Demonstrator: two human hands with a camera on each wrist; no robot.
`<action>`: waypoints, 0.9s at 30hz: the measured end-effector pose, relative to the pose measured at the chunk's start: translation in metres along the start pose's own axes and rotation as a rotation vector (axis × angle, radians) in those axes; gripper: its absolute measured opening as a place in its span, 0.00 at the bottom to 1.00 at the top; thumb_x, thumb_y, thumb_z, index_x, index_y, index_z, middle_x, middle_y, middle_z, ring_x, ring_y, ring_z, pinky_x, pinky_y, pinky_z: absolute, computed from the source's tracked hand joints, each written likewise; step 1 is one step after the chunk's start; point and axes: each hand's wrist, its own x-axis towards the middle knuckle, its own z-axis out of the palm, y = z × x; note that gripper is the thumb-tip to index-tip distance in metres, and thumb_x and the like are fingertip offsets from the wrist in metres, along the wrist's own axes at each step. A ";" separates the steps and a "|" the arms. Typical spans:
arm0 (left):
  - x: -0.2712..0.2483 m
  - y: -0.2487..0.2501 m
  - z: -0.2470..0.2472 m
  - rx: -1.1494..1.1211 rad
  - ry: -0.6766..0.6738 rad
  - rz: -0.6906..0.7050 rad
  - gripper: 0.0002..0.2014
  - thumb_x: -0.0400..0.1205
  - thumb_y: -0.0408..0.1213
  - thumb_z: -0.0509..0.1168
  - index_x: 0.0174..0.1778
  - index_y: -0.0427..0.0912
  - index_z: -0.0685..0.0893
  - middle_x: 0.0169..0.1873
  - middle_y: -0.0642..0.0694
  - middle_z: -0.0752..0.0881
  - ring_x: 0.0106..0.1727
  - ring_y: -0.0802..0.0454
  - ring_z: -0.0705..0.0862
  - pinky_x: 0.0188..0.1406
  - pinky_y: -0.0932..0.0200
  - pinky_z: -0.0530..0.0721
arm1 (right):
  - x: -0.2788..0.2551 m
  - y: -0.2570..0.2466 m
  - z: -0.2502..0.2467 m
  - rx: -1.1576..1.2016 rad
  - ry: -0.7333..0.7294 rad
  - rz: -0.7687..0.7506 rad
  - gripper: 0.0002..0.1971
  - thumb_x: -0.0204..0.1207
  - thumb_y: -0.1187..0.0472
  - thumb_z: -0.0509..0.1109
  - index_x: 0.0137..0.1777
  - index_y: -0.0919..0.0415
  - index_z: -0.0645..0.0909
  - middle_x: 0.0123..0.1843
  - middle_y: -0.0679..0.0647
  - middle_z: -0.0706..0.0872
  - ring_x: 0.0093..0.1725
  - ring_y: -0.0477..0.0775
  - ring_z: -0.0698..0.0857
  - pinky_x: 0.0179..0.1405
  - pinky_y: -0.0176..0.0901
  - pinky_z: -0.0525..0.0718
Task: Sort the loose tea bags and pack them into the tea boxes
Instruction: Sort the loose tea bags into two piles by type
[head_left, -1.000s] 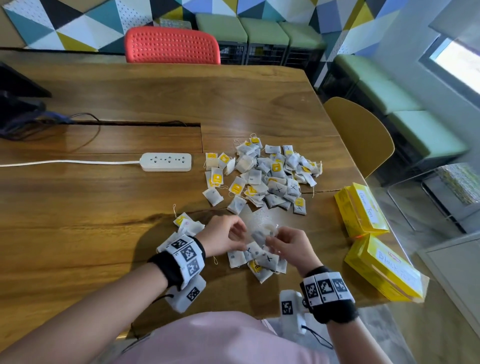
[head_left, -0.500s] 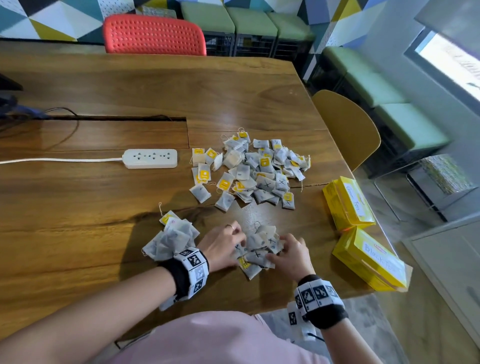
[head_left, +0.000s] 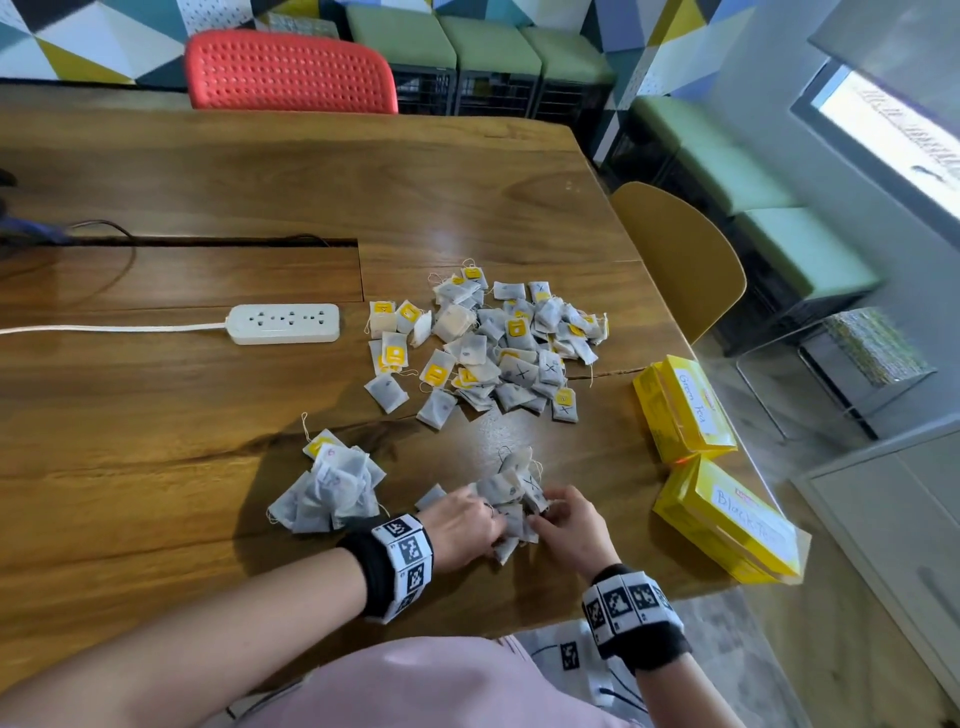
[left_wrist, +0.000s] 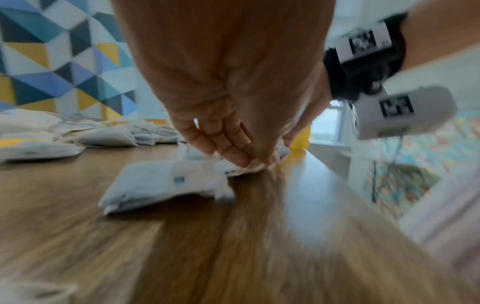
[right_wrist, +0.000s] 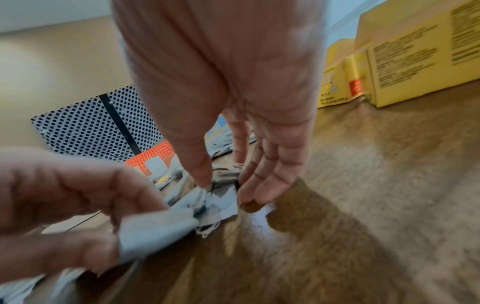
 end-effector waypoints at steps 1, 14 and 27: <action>-0.001 0.000 -0.003 -0.145 0.032 -0.021 0.14 0.87 0.42 0.57 0.65 0.40 0.78 0.59 0.40 0.85 0.62 0.44 0.81 0.66 0.48 0.75 | 0.000 0.001 -0.001 0.004 -0.005 -0.005 0.17 0.71 0.56 0.78 0.57 0.51 0.78 0.45 0.46 0.86 0.44 0.45 0.84 0.41 0.33 0.77; -0.033 -0.040 -0.009 -0.634 0.501 -0.532 0.14 0.83 0.32 0.63 0.65 0.41 0.81 0.55 0.45 0.80 0.55 0.51 0.81 0.58 0.59 0.80 | 0.011 -0.001 -0.019 0.008 -0.084 -0.010 0.10 0.73 0.56 0.76 0.48 0.48 0.78 0.42 0.47 0.87 0.40 0.46 0.86 0.37 0.36 0.83; -0.052 -0.032 0.009 -0.501 0.225 -0.495 0.20 0.82 0.43 0.64 0.71 0.50 0.75 0.67 0.54 0.73 0.67 0.55 0.76 0.64 0.58 0.77 | 0.098 -0.060 -0.060 -0.393 -0.033 -0.130 0.23 0.80 0.60 0.67 0.75 0.58 0.73 0.73 0.61 0.72 0.69 0.62 0.77 0.72 0.51 0.74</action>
